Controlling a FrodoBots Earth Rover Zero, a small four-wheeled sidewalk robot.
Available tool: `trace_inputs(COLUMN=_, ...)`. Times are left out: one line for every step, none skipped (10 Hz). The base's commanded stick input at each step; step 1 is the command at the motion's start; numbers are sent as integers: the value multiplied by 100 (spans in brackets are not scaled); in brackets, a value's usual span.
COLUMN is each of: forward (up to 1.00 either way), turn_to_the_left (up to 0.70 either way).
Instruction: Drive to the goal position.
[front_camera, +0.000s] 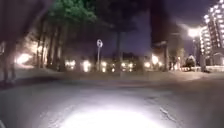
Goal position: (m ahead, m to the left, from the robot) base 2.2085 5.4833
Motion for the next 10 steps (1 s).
trace_inputs(forward=45, turn_to_the_left=27)
trace_inputs(forward=45, turn_to_the_left=27)
trace_inputs(forward=45, turn_to_the_left=27)
trace_inputs(forward=45, turn_to_the_left=27)
trace_inputs(forward=43, turn_to_the_left=25)
trace_inputs(forward=41, turn_to_the_left=25)
trace_inputs(forward=41, turn_to_the_left=24)
trace_inputs(forward=41, turn_to_the_left=24)
trace_inputs(forward=41, turn_to_the_left=24)
trace_inputs(forward=41, turn_to_the_left=24)
